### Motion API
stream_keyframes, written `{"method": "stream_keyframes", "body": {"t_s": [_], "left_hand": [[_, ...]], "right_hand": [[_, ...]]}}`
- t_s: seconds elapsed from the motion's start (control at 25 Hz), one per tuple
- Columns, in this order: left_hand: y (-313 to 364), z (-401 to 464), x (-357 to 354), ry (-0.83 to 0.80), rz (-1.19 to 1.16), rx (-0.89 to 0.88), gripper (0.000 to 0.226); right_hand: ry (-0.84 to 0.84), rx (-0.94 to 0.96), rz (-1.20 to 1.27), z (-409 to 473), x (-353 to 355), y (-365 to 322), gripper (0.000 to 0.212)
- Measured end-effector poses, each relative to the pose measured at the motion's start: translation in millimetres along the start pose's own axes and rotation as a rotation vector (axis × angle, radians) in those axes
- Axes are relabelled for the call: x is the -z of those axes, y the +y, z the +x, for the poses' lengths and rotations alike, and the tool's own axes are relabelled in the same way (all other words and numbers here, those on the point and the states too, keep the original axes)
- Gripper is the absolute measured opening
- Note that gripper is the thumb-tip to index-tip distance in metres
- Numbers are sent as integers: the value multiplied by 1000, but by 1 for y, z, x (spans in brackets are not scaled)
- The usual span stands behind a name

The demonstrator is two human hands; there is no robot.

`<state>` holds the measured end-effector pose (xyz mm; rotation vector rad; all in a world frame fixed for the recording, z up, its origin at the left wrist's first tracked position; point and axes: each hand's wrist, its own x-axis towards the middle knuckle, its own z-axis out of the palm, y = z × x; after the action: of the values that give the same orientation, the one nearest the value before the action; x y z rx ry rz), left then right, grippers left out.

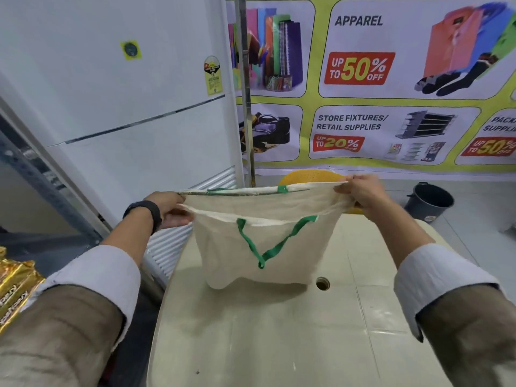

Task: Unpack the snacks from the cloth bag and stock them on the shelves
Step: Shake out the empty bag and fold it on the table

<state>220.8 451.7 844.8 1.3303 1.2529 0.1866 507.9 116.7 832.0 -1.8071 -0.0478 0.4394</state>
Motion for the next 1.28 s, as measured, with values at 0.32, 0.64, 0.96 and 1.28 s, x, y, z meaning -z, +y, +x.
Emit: {"method": "stream_keyframes", "body": {"t_s": [0.32,0.64,0.96,1.28], "left_hand": [[33,-65,-27,-126,-697,-375,32],[-217,-100,-56,25,-472,-171,38],[-380,-87,-93,173,6,343,28],[-318,-76,-61,-161,-398,340,25]], "right_hand": [[198,338,57,-40,54,-29,20],[120,-75,270,-123,100,212,31],[91,-553,19,-158,111,359,16],[-111,-478,255,-110,113,304,32]]}}
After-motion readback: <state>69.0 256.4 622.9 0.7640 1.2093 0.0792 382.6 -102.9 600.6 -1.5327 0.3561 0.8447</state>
